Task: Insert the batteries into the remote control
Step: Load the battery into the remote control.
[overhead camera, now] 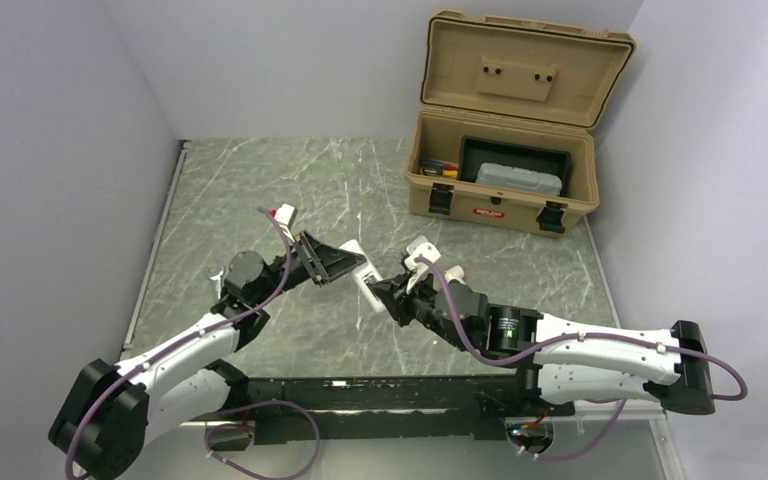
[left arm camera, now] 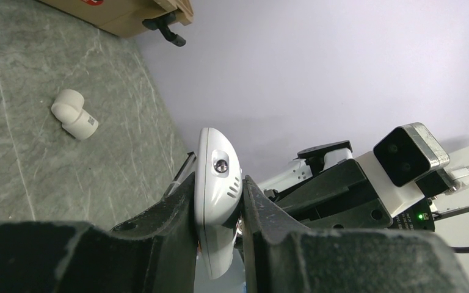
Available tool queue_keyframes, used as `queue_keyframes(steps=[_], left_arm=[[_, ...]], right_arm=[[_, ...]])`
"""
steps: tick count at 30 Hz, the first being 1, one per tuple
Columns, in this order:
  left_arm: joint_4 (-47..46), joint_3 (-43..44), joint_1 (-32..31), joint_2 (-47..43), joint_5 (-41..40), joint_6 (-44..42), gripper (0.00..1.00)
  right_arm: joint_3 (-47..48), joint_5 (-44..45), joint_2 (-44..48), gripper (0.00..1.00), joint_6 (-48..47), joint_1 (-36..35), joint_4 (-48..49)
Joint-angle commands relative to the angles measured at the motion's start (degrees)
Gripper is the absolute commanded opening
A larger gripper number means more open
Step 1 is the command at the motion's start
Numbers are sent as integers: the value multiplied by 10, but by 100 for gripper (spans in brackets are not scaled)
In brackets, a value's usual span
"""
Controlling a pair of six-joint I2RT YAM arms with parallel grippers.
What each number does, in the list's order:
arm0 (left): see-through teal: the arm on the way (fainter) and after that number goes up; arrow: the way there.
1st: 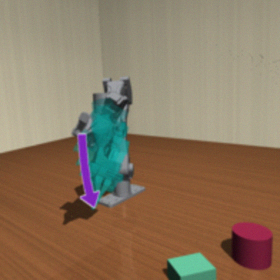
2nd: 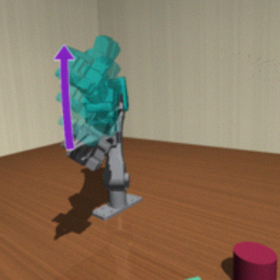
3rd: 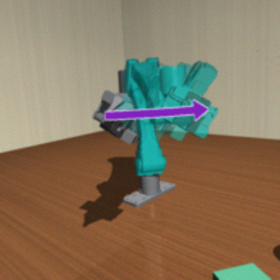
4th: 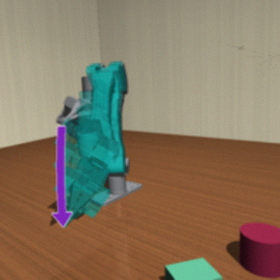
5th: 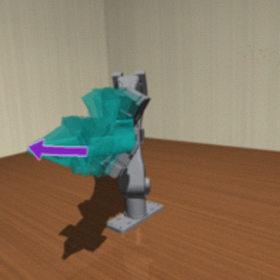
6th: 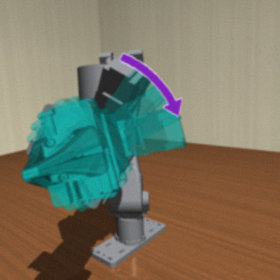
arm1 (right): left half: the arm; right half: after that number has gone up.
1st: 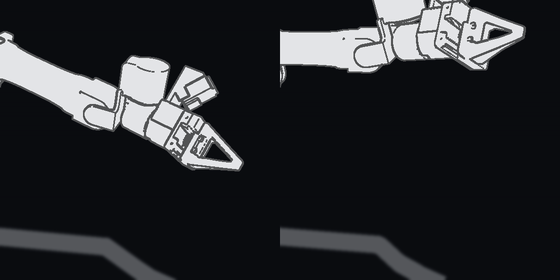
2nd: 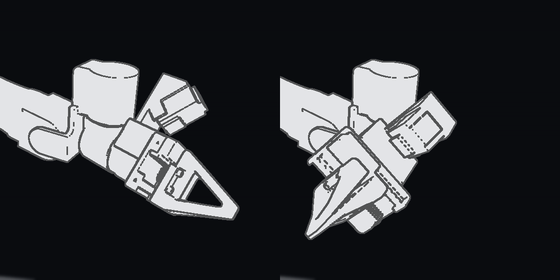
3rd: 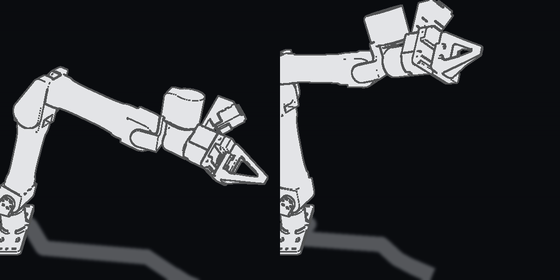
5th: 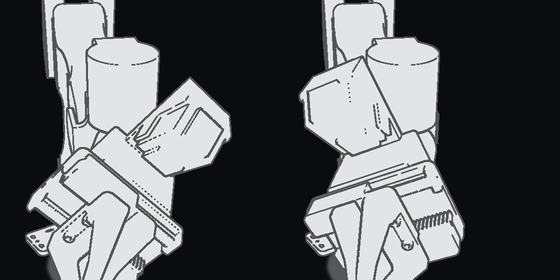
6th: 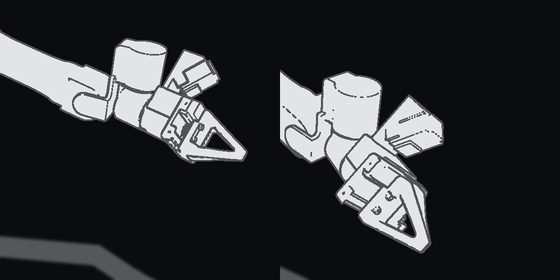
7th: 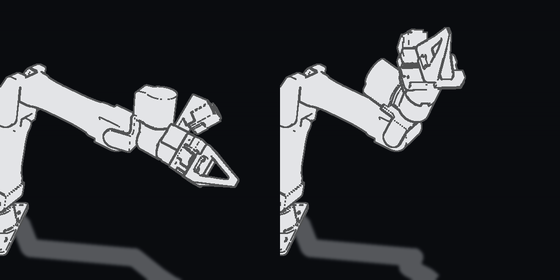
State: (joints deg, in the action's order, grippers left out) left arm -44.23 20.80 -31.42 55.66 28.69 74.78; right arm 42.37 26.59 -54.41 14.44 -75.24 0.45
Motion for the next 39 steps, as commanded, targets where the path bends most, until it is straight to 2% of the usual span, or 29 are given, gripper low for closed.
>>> queue_keyframes(steps=[1, 39], left_arm=[[-96, 6, 1, 2, 3, 34, 0], [-123, -5, 0, 20, 11, 44, 0]], right_arm=[[-1, 29, 0, 17, -19, -7, -39], [-11, 94, 14, 18, -64, -50, -8]])
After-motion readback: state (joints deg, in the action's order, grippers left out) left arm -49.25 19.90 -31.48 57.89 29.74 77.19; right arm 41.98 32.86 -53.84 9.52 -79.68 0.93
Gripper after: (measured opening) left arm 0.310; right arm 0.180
